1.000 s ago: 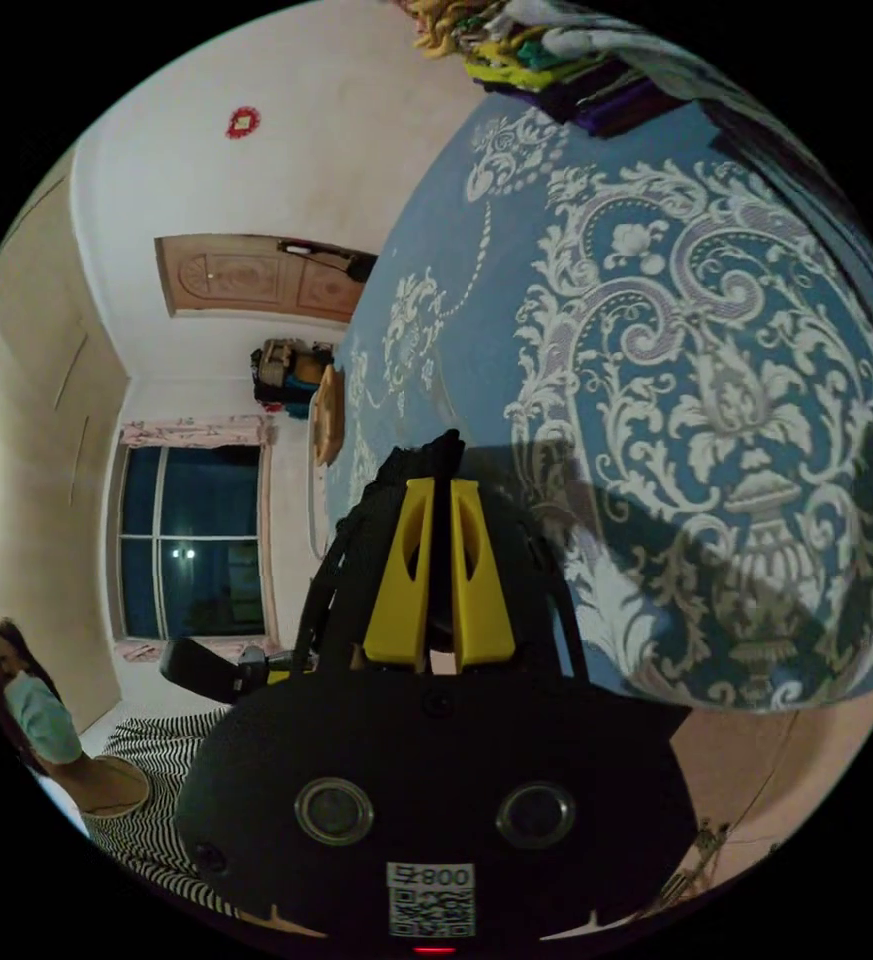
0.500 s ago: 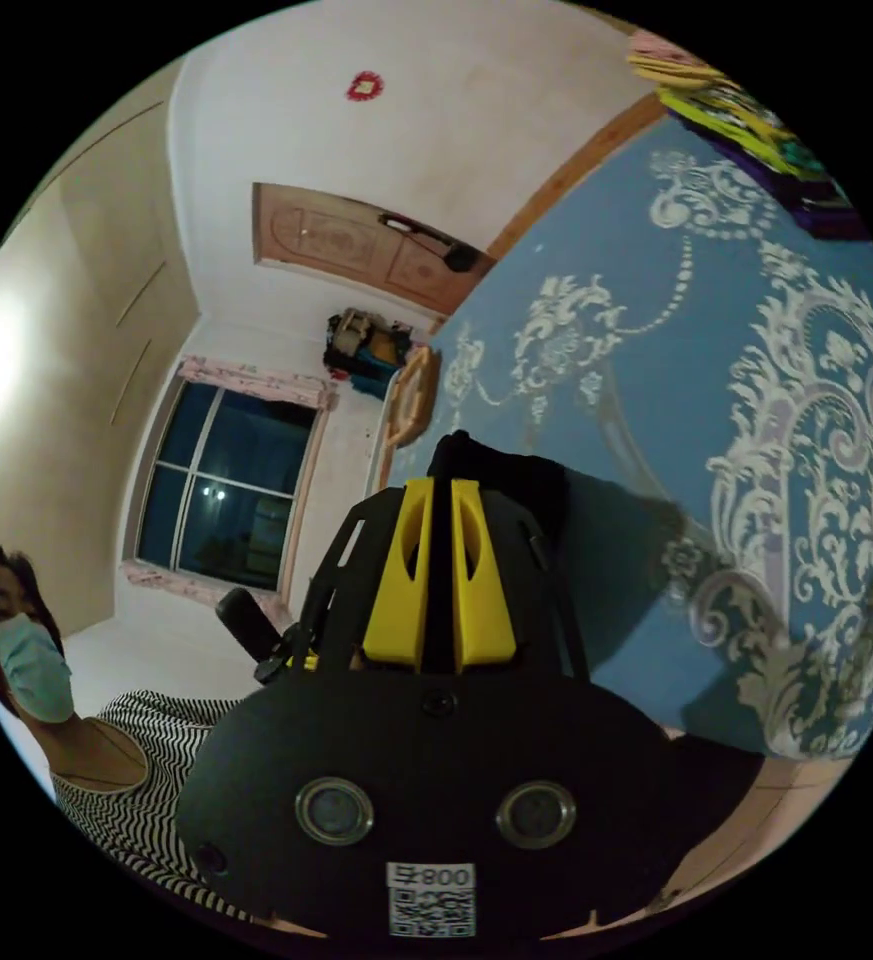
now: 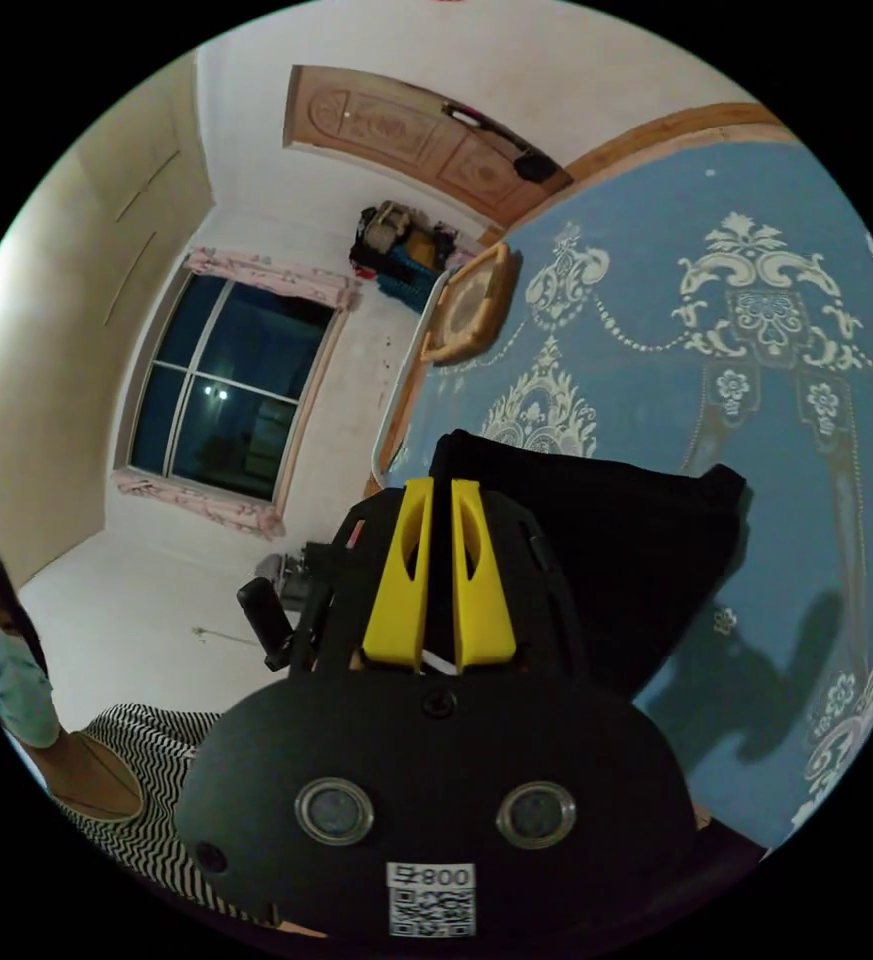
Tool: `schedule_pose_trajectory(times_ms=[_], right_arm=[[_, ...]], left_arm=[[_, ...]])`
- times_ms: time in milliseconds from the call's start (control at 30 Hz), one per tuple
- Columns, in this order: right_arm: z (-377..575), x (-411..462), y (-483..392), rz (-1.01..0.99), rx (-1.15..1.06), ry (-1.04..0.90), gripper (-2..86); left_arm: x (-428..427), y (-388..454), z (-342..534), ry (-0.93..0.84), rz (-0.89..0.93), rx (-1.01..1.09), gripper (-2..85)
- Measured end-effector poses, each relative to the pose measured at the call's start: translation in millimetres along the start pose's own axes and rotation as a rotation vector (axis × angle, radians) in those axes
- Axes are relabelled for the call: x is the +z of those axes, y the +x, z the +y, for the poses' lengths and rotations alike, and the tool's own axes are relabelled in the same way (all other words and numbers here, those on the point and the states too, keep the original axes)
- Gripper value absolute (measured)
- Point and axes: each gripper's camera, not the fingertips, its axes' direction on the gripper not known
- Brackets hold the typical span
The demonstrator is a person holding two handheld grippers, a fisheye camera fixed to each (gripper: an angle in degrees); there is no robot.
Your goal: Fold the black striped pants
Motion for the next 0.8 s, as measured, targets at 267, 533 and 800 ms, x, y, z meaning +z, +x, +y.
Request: schedule_pose_trajectory(times_ms=[267, 533, 800], right_arm=[[-49, 147, -14, 0.065, -0.015, -0.148, 2.7], [-85, 269, -13, 0.112, -0.007, -0.245, 2.7], [-111, 374, -4, 0.140, 0.018, -0.312, 2.7]], left_arm=[[-71, -102, 23, 0.037, -0.011, -0.156, 4.5], [-134, -194, 43, 0.055, -0.018, -0.267, 4.3], [-183, -261, 62, 0.061, -0.038, -0.332, 4.7]])
